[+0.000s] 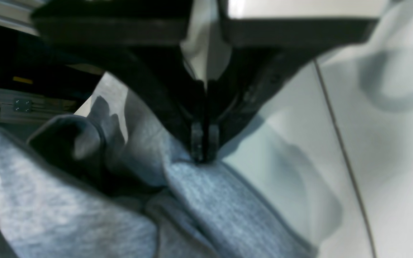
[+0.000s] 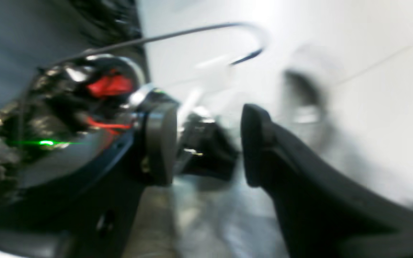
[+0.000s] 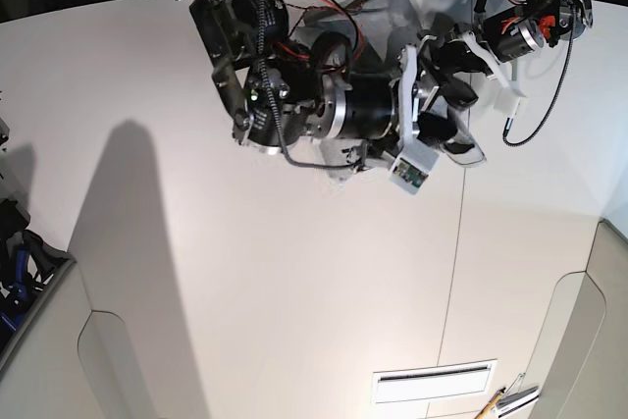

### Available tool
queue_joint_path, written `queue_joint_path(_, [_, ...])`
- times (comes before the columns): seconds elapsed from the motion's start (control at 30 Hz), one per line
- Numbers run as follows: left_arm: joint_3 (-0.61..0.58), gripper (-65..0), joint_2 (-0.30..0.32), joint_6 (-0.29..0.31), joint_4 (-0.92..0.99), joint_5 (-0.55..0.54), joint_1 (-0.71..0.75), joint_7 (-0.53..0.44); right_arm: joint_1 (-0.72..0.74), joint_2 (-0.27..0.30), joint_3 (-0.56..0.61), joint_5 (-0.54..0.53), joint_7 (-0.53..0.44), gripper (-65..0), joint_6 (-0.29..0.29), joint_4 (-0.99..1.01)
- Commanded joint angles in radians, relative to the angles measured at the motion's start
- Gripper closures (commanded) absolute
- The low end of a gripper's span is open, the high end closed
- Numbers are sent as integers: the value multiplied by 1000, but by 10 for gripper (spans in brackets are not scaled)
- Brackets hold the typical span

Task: Fold the T-shirt properly
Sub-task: 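Fold the bundle over toward the left gripper with the right gripper, then lift and flip the bundle with the right gripper, left gripper holding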

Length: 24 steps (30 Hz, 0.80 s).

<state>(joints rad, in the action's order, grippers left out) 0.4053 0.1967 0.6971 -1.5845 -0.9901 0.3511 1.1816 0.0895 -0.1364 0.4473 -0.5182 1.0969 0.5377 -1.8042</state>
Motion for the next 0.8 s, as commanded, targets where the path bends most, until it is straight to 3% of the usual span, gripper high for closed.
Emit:
queue_joint_path(0.0, [1, 0, 6, -4, -4, 7, 3, 23, 24, -16, -14, 14, -14, -211, -16, -48])
queue_joint_path(0.1, [1, 0, 6, -4, -4, 7, 3, 23, 26, -14, -75, 148, -7, -6, -82, -133])
queue_joint_path(0.37, [1, 0, 6, -4, -4, 7, 3, 23, 15, 39, -208, 426, 0, 0, -240, -119])
queue_joint_path(0.77, [1, 0, 6, -4, -4, 6, 3, 23, -45, 61, -130, 399, 3, 0, -247, -92])
